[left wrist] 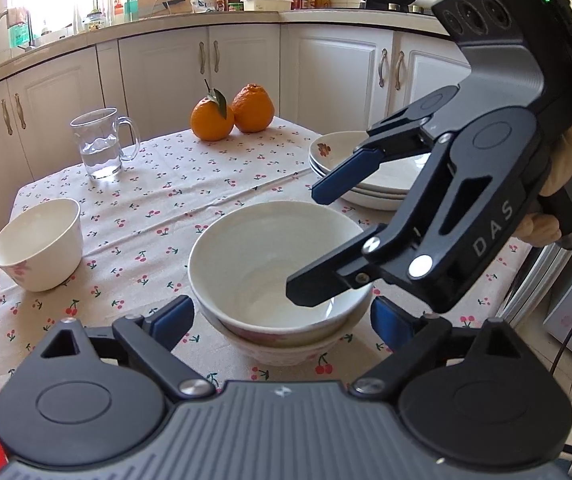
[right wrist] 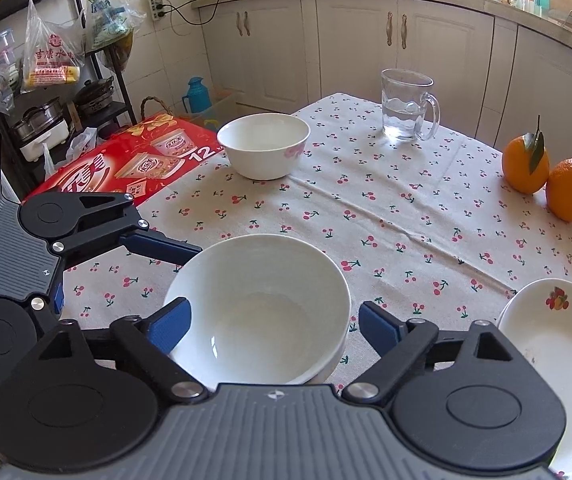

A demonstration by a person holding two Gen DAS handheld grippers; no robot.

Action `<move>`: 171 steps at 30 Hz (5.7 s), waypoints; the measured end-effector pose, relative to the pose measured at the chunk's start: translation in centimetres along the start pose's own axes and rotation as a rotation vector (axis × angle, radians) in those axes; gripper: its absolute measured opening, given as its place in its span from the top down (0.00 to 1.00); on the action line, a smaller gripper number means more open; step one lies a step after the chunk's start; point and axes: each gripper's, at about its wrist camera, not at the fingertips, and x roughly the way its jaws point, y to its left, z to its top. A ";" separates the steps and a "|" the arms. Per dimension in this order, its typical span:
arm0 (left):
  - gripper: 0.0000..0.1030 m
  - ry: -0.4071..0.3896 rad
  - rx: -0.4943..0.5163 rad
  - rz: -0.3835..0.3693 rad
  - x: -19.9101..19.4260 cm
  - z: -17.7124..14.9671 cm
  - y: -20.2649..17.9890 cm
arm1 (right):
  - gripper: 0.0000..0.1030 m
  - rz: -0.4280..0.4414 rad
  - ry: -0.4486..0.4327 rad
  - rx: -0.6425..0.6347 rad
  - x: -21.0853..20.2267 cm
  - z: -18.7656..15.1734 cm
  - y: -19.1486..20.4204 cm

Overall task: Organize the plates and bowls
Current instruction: 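Carry the white bowl with the right gripper over the pink-flowered bowl and lower it, then open the right gripper to release the bowl into the pink-flowered bowl, then move the right gripper to the rim of the remaining pink-flowered bowl, then close the right gripper on the pink-flowered bowl's rim, then carry the bowl with the right gripper onto the bowl stack and lower it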

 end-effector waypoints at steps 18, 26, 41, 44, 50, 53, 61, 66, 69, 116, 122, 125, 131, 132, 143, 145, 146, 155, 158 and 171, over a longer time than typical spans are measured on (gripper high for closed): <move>0.07 -0.034 -0.008 0.104 -4.3 -1.6 2.7 | 0.00 -0.060 -0.048 -0.032 -1.9 0.5 2.7; 0.07 -0.039 -0.039 0.206 -4.8 -2.2 7.8 | 0.00 -0.064 -0.034 -0.104 -0.2 3.2 4.5; 0.07 -0.038 -0.089 0.250 -0.3 -1.0 16.3 | 0.00 -0.008 0.030 -0.173 5.8 9.9 3.4; 0.07 -0.035 -0.111 0.243 1.0 -0.9 17.7 | 0.00 0.003 0.046 -0.183 7.2 11.5 2.7; 0.07 -0.034 -0.127 0.235 2.9 -0.5 19.4 | 0.00 0.045 0.078 -0.166 10.2 14.5 0.8; 0.07 -0.041 -0.120 0.233 3.4 -0.3 19.7 | 0.01 0.076 0.092 -0.151 11.9 15.6 0.0; 0.08 -0.054 -0.122 0.228 4.4 0.2 20.2 | 0.12 0.135 0.126 -0.126 16.4 17.8 -1.4; 0.09 -0.057 -0.109 0.219 4.7 0.4 20.2 | 0.18 0.156 0.137 -0.078 18.5 18.5 -2.4; 0.10 -0.052 -0.103 0.223 4.9 0.5 20.2 | 0.24 0.169 0.148 -0.061 19.5 18.5 -2.8; 0.13 -0.028 -0.068 0.166 -1.3 2.2 9.8 | 0.37 0.186 0.097 -0.061 9.0 12.5 -0.4; 0.13 -0.041 -0.046 0.149 -3.4 2.5 6.3 | 0.37 0.177 0.080 -0.078 5.3 10.1 0.6; 0.13 -0.054 -0.027 0.142 -4.1 2.7 4.7 | 0.37 0.167 0.069 -0.084 3.5 9.0 0.8; 0.13 -0.062 -0.007 0.106 -4.2 2.9 2.1 | 0.37 0.136 0.054 -0.082 0.6 6.7 0.6; 0.13 -0.062 -0.004 0.099 -4.1 2.9 1.8 | 0.37 0.130 0.053 -0.081 0.2 6.2 0.4; 0.13 -0.020 0.003 0.038 -1.8 2.6 0.2 | 0.37 0.100 0.060 -0.017 -1.1 3.1 -1.5; 0.13 -0.012 0.004 0.035 -1.6 2.5 0.2 | 0.37 0.101 0.064 -0.010 -0.9 2.9 -1.7; 0.13 -0.008 0.004 0.034 -1.5 2.4 0.2 | 0.37 0.102 0.066 -0.009 -0.8 2.8 -1.8; 0.13 0.005 0.002 0.019 -1.0 2.6 0.3 | 0.37 0.099 0.070 -0.008 -0.5 2.4 -1.9; 0.13 0.010 -0.006 0.011 -0.8 2.4 0.5 | 0.37 0.097 0.069 -0.012 -0.6 2.4 -1.9; 0.05 -0.027 0.004 -0.029 -2.2 1.6 1.1 | 0.02 0.060 0.005 -0.051 -2.3 1.7 -1.3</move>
